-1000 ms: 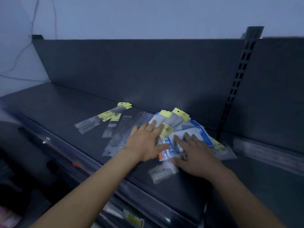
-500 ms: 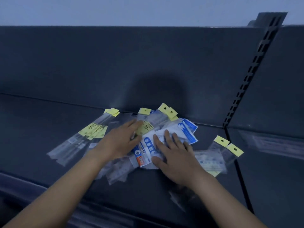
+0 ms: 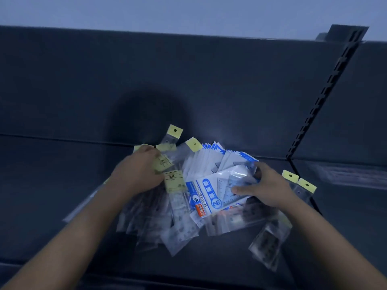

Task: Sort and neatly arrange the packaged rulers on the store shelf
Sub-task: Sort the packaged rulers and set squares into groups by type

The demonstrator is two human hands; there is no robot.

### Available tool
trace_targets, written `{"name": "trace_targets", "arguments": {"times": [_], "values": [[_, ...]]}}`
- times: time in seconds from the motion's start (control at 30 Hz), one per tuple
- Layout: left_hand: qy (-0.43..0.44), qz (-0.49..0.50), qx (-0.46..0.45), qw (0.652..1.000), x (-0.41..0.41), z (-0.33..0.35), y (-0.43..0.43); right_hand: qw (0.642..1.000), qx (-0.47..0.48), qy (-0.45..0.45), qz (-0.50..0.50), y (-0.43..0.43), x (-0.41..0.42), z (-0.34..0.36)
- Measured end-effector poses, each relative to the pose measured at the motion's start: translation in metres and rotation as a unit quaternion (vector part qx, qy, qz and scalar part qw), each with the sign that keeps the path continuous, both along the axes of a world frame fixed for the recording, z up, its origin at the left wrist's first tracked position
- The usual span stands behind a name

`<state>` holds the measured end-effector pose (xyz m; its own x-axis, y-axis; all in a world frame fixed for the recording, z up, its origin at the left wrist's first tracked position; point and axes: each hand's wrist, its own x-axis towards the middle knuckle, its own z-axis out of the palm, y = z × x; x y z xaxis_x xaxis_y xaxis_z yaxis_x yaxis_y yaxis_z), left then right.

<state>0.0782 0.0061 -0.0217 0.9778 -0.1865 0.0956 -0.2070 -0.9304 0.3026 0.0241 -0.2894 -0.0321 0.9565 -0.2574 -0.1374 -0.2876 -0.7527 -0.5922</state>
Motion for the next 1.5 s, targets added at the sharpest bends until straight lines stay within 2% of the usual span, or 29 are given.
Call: {"name": "trace_targets", "arguments": {"times": [0.1,0.13,0.2,0.27,0.37,0.43,0.5,0.63,0.77,0.93,1.03,1.13,1.37,1.5], "values": [[-0.035,0.008,0.077,0.996,-0.004,0.003,-0.005,0.999,-0.007,0.054,0.004,-0.003,0.005,0.007],[-0.069,-0.006,0.067,0.995,-0.005,0.002,-0.012,0.998,-0.009,0.067,0.011,-0.004,0.006,0.008],[-0.101,-0.047,-0.012,0.994,-0.007,0.002,-0.03,0.996,-0.015,0.084,0.021,-0.006,0.007,0.012],[-0.052,-0.07,-0.086,0.992,-0.007,0.001,-0.05,0.995,-0.033,0.09,0.025,-0.01,0.006,0.015],[0.019,-0.063,-0.103,0.993,0.002,-0.003,-0.074,0.994,-0.043,0.094,0.029,-0.017,0.002,0.016],[0.042,-0.035,-0.084,0.995,0.009,-0.006,-0.086,0.997,-0.006,0.067,0.035,-0.023,0.0,0.015],[0.06,-0.001,-0.056,0.997,0.016,-0.007,-0.095,0.996,0.076,0.016,0.04,-0.03,-0.003,0.016],[0.103,0.031,-0.061,0.992,0.028,-0.004,-0.103,0.956,0.279,-0.084,0.013,-0.047,-0.012,0.025],[0.155,0.046,-0.059,0.985,0.037,0.003,-0.11,0.937,0.329,-0.121,-0.005,-0.066,-0.024,0.037],[0.211,-0.039,-0.205,0.955,0.037,0.002,-0.114,0.93,0.346,-0.105,-0.06,-0.08,-0.032,0.033],[0.177,-0.068,-0.253,0.949,0.034,-0.003,-0.123,0.93,0.353,-0.079,-0.067,-0.072,-0.036,0.021],[0.144,-0.06,-0.304,0.94,0.028,-0.001,-0.137,0.913,0.396,-0.061,-0.077,-0.063,-0.039,0.01],[0.078,0.017,-0.424,0.902,0.022,0.024,-0.139,0.879,0.449,-0.103,-0.12,-0.055,-0.044,0.007],[0.056,-0.01,-0.441,0.896,0.022,0.046,-0.122,0.867,0.466,-0.108,-0.141,-0.052,-0.053,0.009]]}}
